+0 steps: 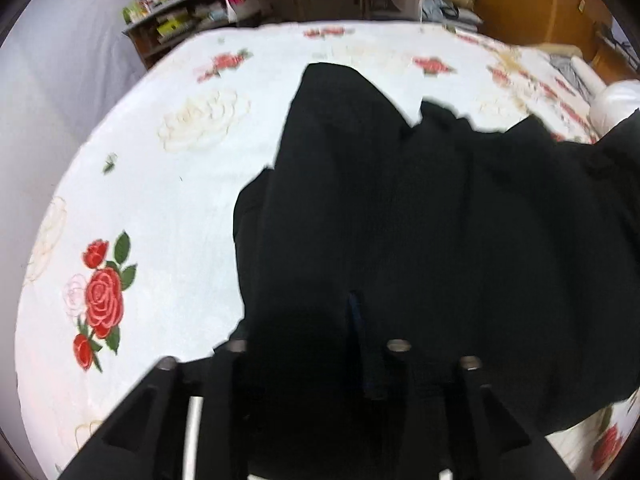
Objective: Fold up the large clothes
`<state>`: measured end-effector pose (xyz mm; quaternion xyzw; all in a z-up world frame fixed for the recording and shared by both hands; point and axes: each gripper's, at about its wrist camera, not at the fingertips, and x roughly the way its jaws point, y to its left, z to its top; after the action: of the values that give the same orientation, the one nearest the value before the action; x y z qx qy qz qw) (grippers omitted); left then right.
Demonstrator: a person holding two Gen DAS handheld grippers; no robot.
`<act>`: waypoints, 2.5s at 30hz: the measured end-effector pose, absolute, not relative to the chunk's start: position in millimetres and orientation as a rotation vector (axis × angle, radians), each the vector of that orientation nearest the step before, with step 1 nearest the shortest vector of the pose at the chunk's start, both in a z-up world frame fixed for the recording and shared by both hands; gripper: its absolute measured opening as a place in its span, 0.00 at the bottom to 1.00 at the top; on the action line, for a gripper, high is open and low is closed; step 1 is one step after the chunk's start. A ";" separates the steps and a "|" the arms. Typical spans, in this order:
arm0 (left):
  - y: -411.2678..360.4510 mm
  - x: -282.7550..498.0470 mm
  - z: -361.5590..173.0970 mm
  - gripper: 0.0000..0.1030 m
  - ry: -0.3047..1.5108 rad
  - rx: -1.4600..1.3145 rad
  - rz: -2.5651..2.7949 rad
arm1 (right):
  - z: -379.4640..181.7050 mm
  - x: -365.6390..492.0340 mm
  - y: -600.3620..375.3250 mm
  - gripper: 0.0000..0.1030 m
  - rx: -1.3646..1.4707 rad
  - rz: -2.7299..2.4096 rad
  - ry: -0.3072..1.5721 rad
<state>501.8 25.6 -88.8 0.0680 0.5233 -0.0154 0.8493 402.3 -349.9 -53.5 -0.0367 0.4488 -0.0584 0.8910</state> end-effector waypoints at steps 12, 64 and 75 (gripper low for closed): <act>45.1 528.9 -149.0 1.00 1.264 0.132 -0.170 | -64.8 401.7 -353.4 0.36 -0.114 -0.114 0.961; -78.2 421.8 -105.8 0.21 0.895 0.557 -0.050 | -71.8 401.6 -360.3 0.38 -0.022 -0.160 0.985; -49.7 419.1 -69.6 0.18 0.850 0.364 -0.102 | -56.7 393.1 -361.9 0.36 0.012 -0.142 0.930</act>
<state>419.1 -49.7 -69.6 0.1753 0.4099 -0.0492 0.8938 393.1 -361.9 -56.7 0.0057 0.4482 -0.0684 0.8913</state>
